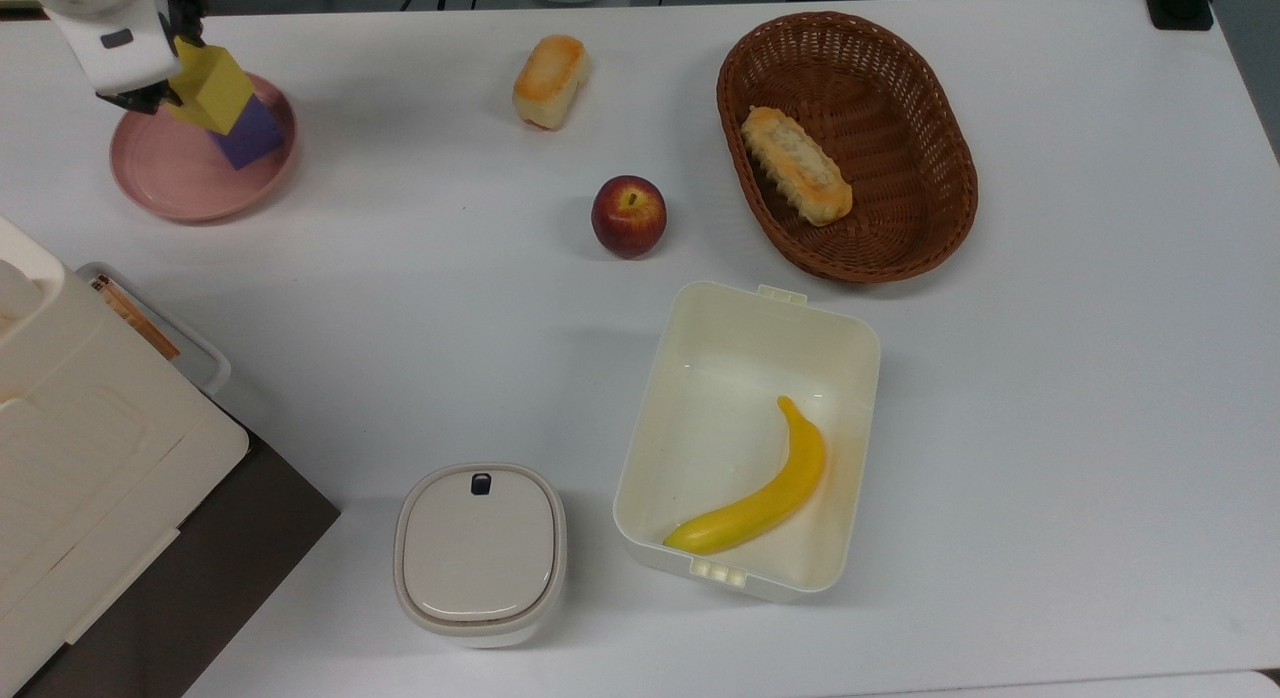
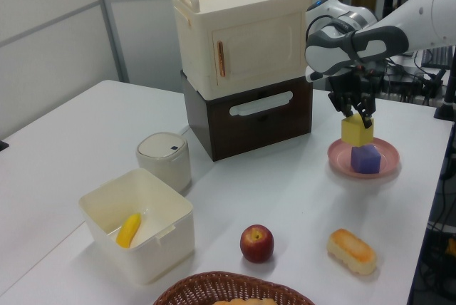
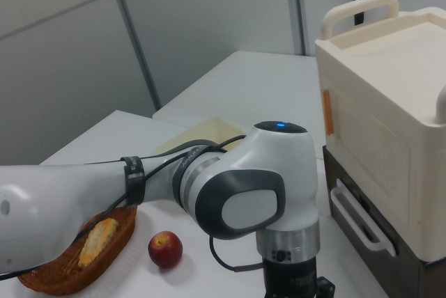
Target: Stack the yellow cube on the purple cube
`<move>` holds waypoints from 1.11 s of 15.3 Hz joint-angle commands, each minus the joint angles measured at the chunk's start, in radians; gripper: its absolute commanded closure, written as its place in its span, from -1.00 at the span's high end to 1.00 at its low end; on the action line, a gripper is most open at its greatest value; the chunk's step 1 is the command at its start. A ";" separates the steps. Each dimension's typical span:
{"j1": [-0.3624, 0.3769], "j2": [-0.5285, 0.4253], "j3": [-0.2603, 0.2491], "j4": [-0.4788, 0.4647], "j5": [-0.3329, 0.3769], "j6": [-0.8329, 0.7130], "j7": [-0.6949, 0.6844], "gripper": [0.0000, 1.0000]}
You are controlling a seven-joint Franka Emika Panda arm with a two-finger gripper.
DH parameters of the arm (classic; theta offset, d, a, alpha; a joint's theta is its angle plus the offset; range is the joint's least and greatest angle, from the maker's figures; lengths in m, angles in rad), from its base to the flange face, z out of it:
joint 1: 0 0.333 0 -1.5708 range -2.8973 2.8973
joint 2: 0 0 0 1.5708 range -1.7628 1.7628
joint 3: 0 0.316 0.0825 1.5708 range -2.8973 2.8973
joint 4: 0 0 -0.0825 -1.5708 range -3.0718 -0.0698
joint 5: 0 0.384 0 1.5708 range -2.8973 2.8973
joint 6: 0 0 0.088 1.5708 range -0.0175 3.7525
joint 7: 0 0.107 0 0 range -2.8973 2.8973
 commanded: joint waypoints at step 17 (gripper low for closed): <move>0.017 -0.163 -0.004 -0.248 0.018 0.191 0.043 -0.28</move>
